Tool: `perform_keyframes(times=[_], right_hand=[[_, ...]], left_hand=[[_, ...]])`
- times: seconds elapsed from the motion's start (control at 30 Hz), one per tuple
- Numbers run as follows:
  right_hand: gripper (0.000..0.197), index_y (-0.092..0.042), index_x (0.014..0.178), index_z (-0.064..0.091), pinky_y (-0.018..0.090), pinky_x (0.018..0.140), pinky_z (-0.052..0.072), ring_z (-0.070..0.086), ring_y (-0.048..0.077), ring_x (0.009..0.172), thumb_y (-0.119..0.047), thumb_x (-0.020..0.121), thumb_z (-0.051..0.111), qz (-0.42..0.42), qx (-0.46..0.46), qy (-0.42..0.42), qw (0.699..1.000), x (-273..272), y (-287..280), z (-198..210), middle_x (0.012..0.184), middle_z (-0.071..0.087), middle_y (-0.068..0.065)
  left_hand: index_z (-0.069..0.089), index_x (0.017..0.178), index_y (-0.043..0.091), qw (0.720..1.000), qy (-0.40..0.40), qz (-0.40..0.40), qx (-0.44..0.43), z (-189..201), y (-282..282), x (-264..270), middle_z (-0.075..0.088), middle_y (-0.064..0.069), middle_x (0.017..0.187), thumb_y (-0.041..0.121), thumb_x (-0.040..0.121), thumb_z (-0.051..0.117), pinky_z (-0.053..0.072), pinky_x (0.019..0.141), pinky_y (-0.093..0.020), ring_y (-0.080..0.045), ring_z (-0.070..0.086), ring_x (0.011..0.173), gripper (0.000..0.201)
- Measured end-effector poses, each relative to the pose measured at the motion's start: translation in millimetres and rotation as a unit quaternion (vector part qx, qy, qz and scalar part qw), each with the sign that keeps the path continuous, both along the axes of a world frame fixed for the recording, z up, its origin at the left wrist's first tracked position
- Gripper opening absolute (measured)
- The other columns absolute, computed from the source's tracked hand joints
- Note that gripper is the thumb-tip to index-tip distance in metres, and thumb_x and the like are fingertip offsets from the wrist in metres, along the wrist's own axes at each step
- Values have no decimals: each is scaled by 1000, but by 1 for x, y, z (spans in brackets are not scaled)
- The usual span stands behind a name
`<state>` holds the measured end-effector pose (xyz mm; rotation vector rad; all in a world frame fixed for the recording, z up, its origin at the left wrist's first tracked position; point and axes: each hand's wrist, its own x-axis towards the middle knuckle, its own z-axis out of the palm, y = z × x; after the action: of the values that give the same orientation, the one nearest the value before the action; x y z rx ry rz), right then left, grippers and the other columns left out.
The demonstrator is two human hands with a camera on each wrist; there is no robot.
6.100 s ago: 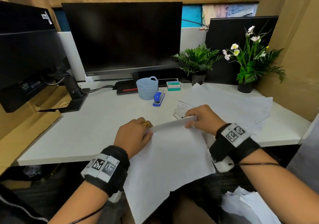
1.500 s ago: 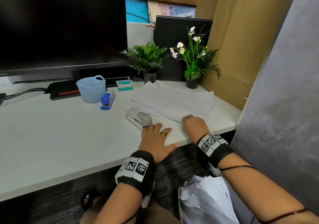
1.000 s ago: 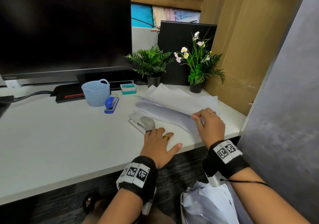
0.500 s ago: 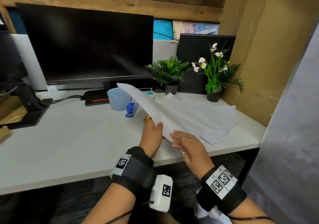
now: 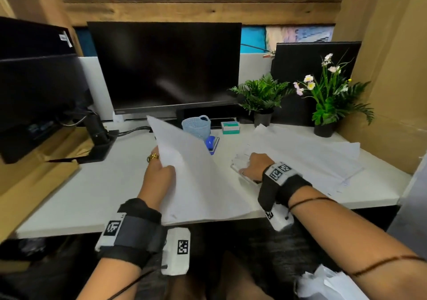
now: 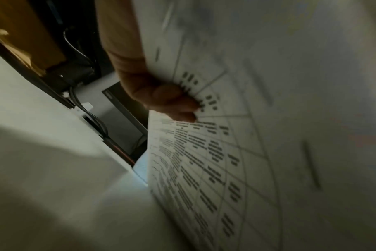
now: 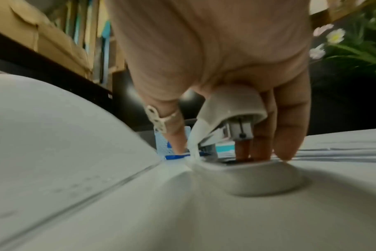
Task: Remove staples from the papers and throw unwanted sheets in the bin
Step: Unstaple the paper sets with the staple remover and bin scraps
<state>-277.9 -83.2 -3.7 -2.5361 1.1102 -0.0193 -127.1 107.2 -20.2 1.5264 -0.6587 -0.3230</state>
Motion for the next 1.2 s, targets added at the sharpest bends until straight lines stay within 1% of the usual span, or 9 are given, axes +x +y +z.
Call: perform_keyframes(times=[0.13, 0.3, 0.4, 0.47, 0.6, 0.73, 0.9, 1.0, 1.2], right_hand=[[56, -11, 144, 31, 33, 109, 27, 37, 28, 133, -39, 96, 42, -12, 9, 71, 997, 8, -6, 4, 151, 31, 10], [61, -9, 139, 33, 35, 100, 40, 49, 28, 121, -39, 91, 55, -21, -10, 96, 995, 11, -16, -3, 137, 46, 10], [52, -4, 132, 36, 31, 82, 40, 51, 27, 110, -37, 94, 50, -64, 40, 13, 997, 7, -17, 4, 127, 50, 12], [54, -6, 135, 30, 30, 78, 39, 49, 26, 100, -35, 94, 51, -85, 89, -95, 988, 5, -15, 12, 120, 49, 13], [48, -11, 134, 34, 34, 79, 47, 52, 24, 99, -34, 95, 51, -77, 254, -364, 893, 3, 8, 28, 115, 51, 8], [35, -8, 125, 51, 38, 90, 50, 60, 25, 104, -27, 96, 50, -11, 428, -483, 764, 4, 39, 33, 118, 61, 10], [35, -19, 127, 48, 39, 95, 47, 57, 21, 109, -30, 95, 52, 33, 258, -459, 849, 6, 46, 14, 119, 59, 4], [24, -20, 116, 54, 33, 93, 47, 58, 20, 108, -27, 93, 55, 57, 206, -477, 852, -1, 37, 4, 116, 62, 6], [12, -21, 103, 56, 20, 78, 48, 58, 10, 89, -25, 92, 56, 96, 170, -454, 869, -6, 24, -3, 97, 62, -4]], left_hand=[[47, 121, 13, 987, -51, 94, 123, -24, 16, 6, 56, -7, 111, 11, 91, 49, 44, 93, -37, -31, 55, 104, 31], [52, 110, 4, 964, -100, 46, 242, -42, 29, 16, 60, -8, 106, 26, 86, 66, 43, 83, -29, -24, 56, 96, 35], [61, 106, 10, 944, -132, -50, 298, -45, 33, 20, 66, -3, 103, 50, 73, 70, 47, 90, -33, -20, 61, 96, 52], [66, 108, 13, 928, -169, -101, 316, -41, 31, 15, 68, 0, 102, 46, 73, 75, 48, 92, -30, -18, 64, 97, 49], [57, 124, 9, 887, -273, -131, 349, -31, 16, -4, 64, -4, 115, 39, 78, 73, 43, 88, -20, -17, 59, 105, 57], [64, 104, 16, 871, -312, -175, 337, -27, -5, -21, 67, 0, 92, 50, 80, 66, 50, 77, -33, -18, 62, 84, 42], [55, 84, 17, 854, -367, -190, 316, -20, -28, -53, 56, 4, 76, 47, 83, 63, 38, 61, -25, -17, 55, 77, 31], [48, 80, 22, 857, -373, -202, 294, -18, -33, -61, 46, 10, 70, 47, 84, 62, 29, 55, -18, -14, 51, 74, 28], [55, 82, 13, 849, -393, -197, 292, -16, -40, -68, 50, 1, 72, 46, 89, 55, 30, 58, -25, -16, 51, 71, 33]])
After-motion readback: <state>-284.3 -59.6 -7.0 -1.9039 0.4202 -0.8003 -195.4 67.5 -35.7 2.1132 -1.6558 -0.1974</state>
